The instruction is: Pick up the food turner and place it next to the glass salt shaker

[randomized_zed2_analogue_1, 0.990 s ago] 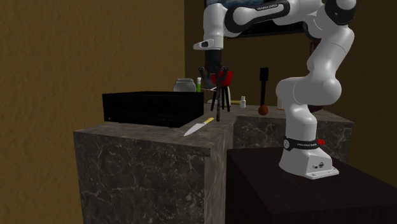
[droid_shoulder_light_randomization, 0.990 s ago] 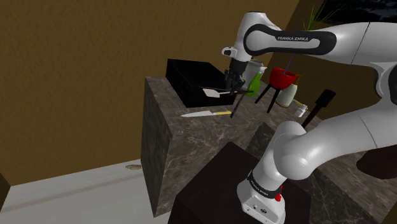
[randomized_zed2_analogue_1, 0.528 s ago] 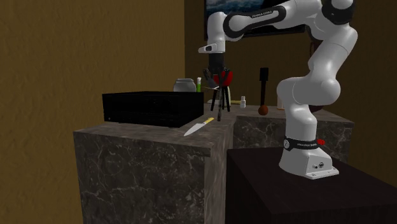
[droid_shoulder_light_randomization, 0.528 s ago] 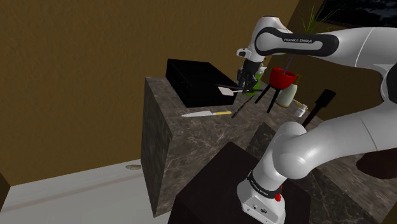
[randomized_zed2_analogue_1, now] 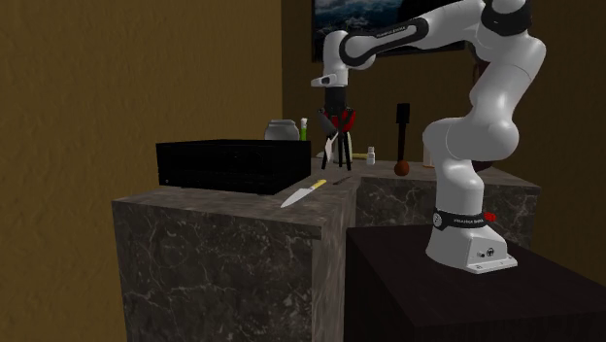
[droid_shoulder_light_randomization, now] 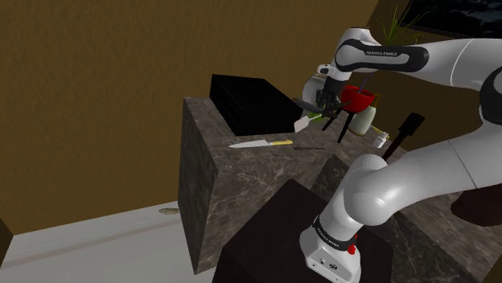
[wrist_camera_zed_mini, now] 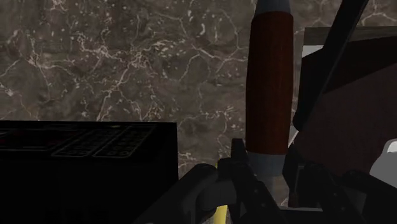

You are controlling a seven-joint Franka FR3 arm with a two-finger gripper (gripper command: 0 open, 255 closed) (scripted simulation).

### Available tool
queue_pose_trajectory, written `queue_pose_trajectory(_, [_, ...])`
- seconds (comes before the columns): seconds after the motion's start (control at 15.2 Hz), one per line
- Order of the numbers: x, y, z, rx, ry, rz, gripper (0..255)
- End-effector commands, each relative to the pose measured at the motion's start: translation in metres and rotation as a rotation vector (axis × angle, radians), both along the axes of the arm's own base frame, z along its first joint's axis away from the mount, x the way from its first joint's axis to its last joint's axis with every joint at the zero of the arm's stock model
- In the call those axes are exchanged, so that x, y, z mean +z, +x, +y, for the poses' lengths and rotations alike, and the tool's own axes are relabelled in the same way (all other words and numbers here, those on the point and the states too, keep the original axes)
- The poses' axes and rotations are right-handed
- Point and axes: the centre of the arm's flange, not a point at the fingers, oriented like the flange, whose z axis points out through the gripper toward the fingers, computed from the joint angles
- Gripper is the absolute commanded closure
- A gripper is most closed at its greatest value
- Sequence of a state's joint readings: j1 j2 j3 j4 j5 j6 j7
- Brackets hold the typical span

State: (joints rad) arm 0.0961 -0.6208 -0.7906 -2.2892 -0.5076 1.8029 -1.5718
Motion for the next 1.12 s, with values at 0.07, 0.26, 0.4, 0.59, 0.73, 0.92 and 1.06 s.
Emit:
queue_pose_trajectory(0.07, [0.001,-0.013,-0.037,0.001,-0.001,0.001,255])
queue_pose_trajectory(0.26, [0.001,-0.027,-0.074,0.001,-0.001,0.001,255])
queue_pose_trajectory(0.4, [0.001,-0.036,-0.099,0.001,-0.001,0.001,255])
queue_pose_trajectory(0.59, [0.001,-0.051,-0.136,0.001,-0.001,0.001,255])
queue_pose_trajectory(0.73, [0.001,-0.06,-0.161,0.001,-0.001,0.001,255])
queue_pose_trajectory(0.92, [0.001,-0.074,-0.198,0.001,-0.001,0.001,255])
queue_pose_trajectory(1.06, [0.001,-0.083,-0.222,0.001,-0.001,0.001,255])
